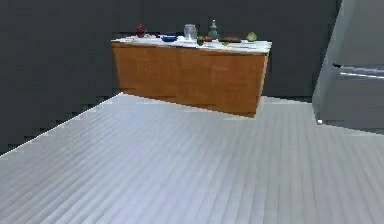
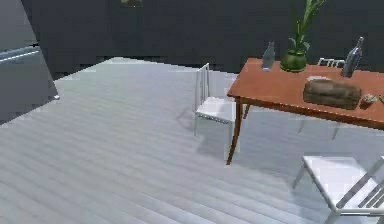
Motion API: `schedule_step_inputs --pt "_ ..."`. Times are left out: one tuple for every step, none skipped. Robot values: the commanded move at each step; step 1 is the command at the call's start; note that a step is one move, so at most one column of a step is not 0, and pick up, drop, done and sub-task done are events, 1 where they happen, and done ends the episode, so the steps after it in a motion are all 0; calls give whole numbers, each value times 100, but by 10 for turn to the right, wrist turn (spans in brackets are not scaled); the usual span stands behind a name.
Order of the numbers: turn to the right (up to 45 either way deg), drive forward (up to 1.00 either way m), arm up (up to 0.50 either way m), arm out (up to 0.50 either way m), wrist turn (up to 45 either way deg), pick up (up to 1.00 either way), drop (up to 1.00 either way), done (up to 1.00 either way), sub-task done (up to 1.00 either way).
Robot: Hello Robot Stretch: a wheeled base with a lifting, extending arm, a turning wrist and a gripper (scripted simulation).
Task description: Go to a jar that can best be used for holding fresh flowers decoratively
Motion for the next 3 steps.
schedule_step_inputs --pt "0 100 0 0 0 0 0 0 0" --pt "0 100 0 0 0 0 0 0 0" --pt "30 0 0 0 0 0 0 0 0"
